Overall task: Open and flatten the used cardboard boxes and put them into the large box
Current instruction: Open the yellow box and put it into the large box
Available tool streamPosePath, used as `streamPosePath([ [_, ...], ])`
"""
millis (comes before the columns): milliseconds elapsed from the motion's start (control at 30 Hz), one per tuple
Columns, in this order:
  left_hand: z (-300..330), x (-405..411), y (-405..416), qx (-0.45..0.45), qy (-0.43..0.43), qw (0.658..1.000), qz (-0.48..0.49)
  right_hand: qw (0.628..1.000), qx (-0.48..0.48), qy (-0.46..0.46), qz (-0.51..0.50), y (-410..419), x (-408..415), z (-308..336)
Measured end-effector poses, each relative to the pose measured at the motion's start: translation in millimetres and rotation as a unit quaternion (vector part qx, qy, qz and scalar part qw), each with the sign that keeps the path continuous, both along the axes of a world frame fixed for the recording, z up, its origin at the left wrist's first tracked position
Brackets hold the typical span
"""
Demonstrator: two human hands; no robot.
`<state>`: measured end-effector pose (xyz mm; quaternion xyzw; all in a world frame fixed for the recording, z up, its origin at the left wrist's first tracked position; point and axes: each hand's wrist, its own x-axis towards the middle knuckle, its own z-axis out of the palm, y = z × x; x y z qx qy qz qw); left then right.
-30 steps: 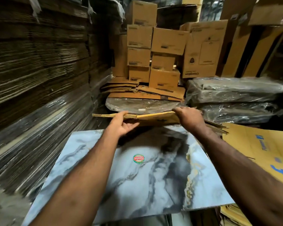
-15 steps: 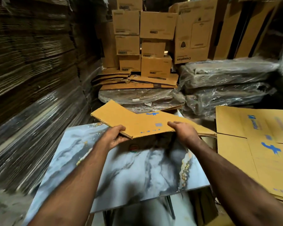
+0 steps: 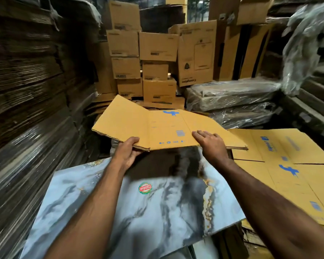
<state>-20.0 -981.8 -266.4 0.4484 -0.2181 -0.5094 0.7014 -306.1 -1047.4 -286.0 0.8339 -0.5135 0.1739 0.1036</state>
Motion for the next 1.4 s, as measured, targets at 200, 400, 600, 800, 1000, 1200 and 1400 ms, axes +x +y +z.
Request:
streamPosePath([
  [200,19,-47,-51,-0.041,0.019,0.998,-0.049,0.996,-0.08,-0.032,-0.028,-36,-56,21],
  [400,37,-162,-123,-0.071,0.021,0.991,-0.112,0.984,-0.155,-0.043,-0.082,-76,-176,34],
  [600,45,-313,-176,-0.067,0.03,0.98,-0.187,0.976,-0.17,-0.044,-0.132,-103,-324,38],
  [800,-9,-426,-203,0.043,0.012,0.975,-0.216,0.984,-0.062,0.009,-0.164,-117,-447,-1],
  [1000,-97,-487,-204,0.265,0.015,0.914,-0.307,0.939,0.248,0.162,-0.172,-104,-514,-75],
  [1200,-130,-519,-202,0.306,0.037,0.9,-0.31,0.946,0.265,0.146,-0.116,-103,-502,-111],
  [1400,-116,-536,-213,0.286,0.06,0.93,-0.224,0.957,0.229,0.108,-0.141,-125,-504,-111],
])
